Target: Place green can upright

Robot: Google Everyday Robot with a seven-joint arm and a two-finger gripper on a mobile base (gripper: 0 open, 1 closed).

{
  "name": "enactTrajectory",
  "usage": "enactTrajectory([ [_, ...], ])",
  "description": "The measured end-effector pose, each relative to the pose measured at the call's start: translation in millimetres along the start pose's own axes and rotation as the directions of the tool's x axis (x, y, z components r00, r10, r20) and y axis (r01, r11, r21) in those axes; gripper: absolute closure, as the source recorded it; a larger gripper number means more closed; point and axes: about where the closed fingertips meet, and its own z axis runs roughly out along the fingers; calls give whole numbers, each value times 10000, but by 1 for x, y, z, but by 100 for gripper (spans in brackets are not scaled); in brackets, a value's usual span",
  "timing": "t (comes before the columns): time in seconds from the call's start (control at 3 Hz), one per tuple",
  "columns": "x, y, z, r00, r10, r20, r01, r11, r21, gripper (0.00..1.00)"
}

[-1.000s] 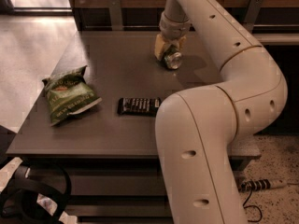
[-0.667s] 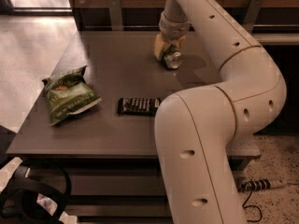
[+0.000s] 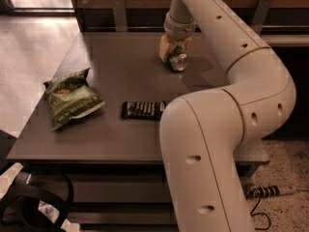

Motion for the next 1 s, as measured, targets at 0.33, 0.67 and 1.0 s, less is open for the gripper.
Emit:
enactTrajectory([
  [0.33,0,0,0,10000,0,2,0,10000,-1,100],
  [0.67,6,-23,-23,9933,128,1147,-58,9981,-611,100],
  [1.0,18,-51,-57,9545,331,2964,197,9847,-1734,100],
])
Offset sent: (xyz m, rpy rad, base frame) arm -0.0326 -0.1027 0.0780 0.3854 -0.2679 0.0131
